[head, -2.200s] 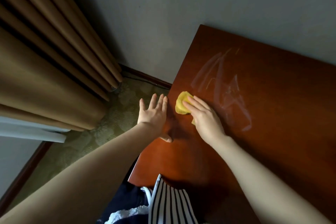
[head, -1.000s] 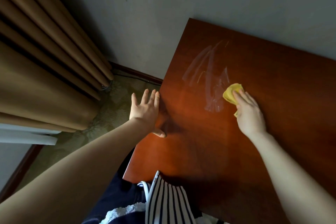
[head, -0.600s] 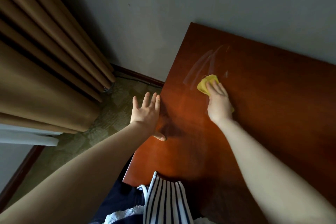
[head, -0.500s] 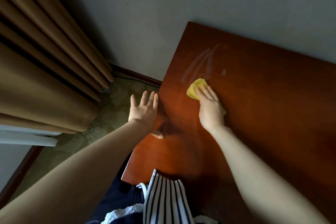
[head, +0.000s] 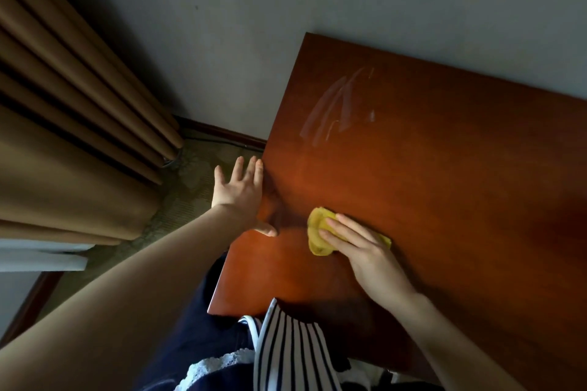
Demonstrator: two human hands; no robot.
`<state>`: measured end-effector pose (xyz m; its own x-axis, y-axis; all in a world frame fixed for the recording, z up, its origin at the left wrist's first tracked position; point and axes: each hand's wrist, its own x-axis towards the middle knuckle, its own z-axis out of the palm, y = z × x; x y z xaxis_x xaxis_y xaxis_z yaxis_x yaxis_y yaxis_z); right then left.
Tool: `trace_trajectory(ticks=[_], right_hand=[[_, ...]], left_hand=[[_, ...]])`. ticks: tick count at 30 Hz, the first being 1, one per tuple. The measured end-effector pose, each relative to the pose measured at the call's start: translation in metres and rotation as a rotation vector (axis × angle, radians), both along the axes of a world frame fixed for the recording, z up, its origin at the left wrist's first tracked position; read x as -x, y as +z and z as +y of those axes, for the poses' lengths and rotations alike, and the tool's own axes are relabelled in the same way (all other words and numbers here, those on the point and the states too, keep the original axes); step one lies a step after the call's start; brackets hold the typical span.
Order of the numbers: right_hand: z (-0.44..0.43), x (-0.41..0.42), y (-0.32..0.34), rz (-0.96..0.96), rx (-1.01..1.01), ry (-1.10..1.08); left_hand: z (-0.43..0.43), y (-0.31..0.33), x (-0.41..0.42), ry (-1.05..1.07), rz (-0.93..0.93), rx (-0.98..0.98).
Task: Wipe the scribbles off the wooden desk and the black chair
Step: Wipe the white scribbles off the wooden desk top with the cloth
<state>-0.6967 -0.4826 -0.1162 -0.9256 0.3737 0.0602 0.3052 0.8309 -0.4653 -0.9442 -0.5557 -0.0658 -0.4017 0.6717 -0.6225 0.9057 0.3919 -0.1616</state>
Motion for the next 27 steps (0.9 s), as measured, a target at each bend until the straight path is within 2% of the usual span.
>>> trace_trajectory(ticks=[4,9,13,17,19,23,27], right_hand=[[0.013,0.008,0.003,-0.019,-0.015,-0.040],[0.032,0.060,0.000,0.007,-0.003,-0.107],[0.059,0.119,0.001,-0.090,0.000,-0.137],[0.100,0.171,0.006,-0.230,0.016,-0.085],[0.111,0.194,0.007,-0.263,0.029,-0.133],[0.090,0.217,0.005,-0.212,0.054,-0.358],[0.053,0.205,0.003,-0.115,0.064,-0.309]], left_hand=[[-0.003,-0.002,0.005,0.005,-0.078,-0.053],[-0.011,-0.007,0.026,-0.012,-0.263,-0.103],[-0.022,-0.008,0.042,-0.010,-0.391,-0.156],[-0.035,-0.010,0.049,-0.021,-0.398,-0.199],[-0.043,-0.010,0.054,0.019,-0.402,-0.230],[-0.058,-0.009,0.059,0.104,-0.340,-0.313],[-0.073,-0.007,0.056,0.201,-0.303,-0.390]])
